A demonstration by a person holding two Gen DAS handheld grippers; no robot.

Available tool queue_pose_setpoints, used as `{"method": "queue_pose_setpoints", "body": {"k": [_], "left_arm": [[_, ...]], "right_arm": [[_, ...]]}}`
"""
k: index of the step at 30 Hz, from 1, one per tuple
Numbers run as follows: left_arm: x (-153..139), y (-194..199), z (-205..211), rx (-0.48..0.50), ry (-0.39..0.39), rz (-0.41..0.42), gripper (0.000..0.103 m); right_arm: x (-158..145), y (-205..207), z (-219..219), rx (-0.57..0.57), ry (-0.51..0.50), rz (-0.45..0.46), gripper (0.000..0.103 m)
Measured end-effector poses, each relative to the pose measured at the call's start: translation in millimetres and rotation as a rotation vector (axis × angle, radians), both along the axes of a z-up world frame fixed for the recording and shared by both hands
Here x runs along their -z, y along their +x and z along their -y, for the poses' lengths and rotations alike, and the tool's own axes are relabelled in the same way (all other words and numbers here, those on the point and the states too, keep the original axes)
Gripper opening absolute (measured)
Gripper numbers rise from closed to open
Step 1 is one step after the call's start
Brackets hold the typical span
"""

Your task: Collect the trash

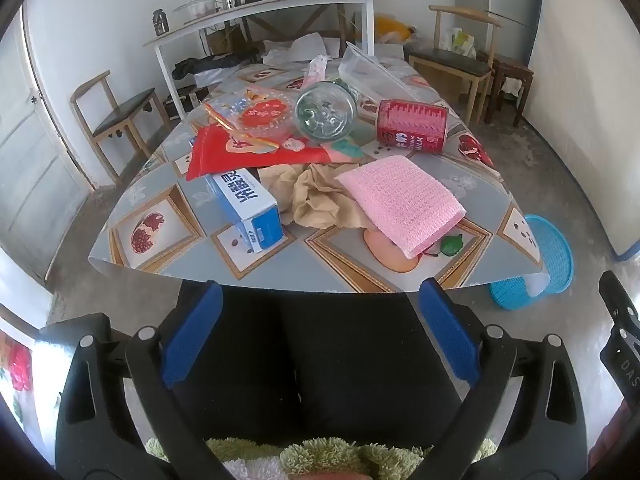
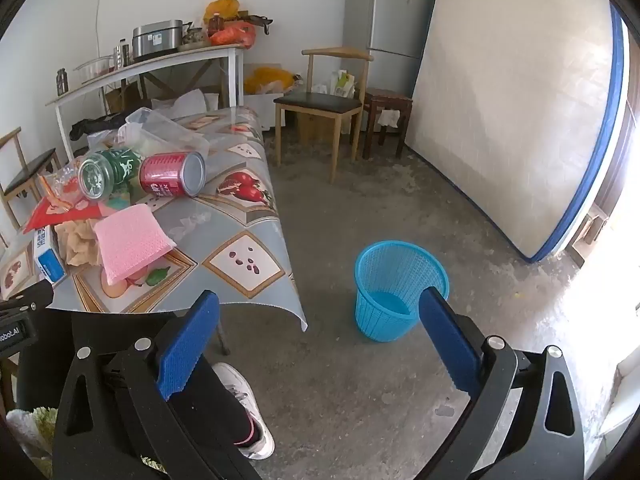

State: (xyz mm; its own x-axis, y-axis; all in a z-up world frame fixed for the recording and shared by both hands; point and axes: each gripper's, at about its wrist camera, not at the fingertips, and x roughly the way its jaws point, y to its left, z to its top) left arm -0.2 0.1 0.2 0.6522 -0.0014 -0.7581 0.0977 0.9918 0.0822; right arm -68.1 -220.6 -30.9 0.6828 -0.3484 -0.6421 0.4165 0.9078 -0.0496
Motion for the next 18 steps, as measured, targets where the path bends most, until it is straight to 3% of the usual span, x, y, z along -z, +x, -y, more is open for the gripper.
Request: {"method": "queue_pose_setpoints", "body": {"k": [18], "left_arm": [[0.9,-3.4,7.9,0.011,0.008,-0.002,0.095]], "right_arm": [[-0.2,-1.6,0.7,0.000,0.003,0.005,0.097]]}}
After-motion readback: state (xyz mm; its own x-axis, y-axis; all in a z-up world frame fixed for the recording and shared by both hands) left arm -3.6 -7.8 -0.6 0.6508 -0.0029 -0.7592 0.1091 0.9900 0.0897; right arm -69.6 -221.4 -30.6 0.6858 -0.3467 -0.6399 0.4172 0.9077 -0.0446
